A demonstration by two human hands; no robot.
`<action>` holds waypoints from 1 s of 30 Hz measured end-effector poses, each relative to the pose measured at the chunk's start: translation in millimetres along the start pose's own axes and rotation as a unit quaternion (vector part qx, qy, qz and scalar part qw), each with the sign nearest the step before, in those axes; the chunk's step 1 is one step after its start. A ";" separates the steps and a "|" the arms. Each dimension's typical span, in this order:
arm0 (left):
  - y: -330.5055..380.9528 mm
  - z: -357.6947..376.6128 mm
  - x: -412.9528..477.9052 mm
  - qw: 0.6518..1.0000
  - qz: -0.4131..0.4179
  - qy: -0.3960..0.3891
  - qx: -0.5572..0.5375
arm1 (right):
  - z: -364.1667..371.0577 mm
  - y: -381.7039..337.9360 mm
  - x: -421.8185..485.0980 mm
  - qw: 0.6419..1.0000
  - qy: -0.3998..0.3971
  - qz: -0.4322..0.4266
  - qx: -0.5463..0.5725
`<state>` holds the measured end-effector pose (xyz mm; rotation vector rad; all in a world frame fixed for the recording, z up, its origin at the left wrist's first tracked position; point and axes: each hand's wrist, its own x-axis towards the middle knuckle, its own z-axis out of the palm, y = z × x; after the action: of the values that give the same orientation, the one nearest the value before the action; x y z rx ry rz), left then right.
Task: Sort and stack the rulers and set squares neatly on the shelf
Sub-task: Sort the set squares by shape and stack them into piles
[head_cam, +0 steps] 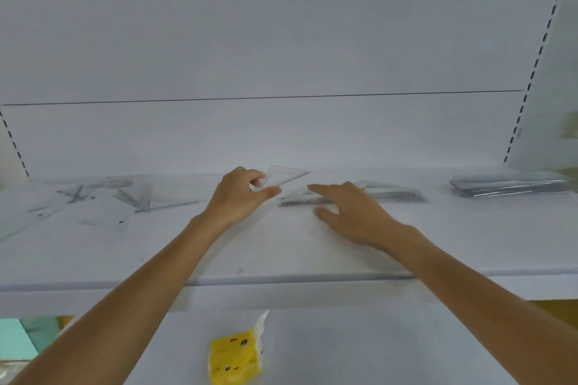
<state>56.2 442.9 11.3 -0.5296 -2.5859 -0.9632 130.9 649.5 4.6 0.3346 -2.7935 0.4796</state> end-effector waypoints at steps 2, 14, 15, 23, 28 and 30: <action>8.4 10.3 5.5 1.000 0.002 -0.008 -0.009 | 7.4 -6.7 -20.3 0.999 -0.033 -0.027 0.016; 33.3 54.3 29.3 0.999 0.018 0.000 -0.029 | 12.3 -5.9 -25.0 0.998 -0.037 -0.035 0.024; 32.6 56.0 29.4 1.000 0.016 -0.008 -0.017 | 12.4 -5.5 -25.1 0.998 -0.035 -0.035 0.025; 26.9 61.5 26.2 0.996 0.024 -0.050 0.068 | 15.7 -5.4 -25.5 0.999 -0.027 -0.038 0.018; 25.6 66.3 22.7 0.989 0.028 -0.087 0.116 | 16.8 -5.4 -26.5 0.999 -0.026 -0.042 0.011; 25.0 66.3 22.6 0.989 0.028 -0.088 0.112 | 16.4 -5.9 -26.9 0.999 -0.026 -0.041 0.012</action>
<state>36.0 510.3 -12.8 -0.6476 -2.7728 -0.6215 153.6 643.0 -17.0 0.4723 -2.8132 0.4920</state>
